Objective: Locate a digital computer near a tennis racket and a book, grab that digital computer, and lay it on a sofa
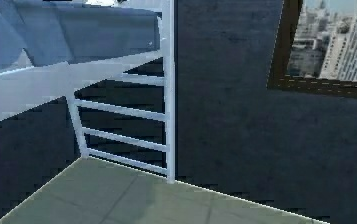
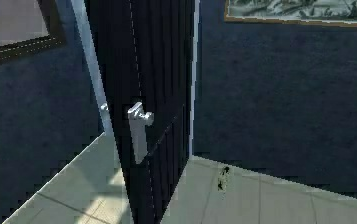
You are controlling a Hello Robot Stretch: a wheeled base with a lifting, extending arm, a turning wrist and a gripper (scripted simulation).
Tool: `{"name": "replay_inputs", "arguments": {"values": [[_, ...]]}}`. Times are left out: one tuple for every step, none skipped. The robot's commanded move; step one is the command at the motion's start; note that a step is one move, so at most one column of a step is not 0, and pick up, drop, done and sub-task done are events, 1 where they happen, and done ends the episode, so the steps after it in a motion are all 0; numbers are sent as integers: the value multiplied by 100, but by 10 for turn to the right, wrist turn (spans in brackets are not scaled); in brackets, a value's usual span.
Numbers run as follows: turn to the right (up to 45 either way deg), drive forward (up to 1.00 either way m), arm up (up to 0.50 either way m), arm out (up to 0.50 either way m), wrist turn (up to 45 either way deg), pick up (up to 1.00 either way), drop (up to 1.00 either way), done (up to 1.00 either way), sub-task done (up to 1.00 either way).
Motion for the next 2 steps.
{"name": "replay_inputs", "arguments": {"values": [[180,0,0,0,0,0,0,0,0],[0,60,0,0,0,0,0,0,0]]}}
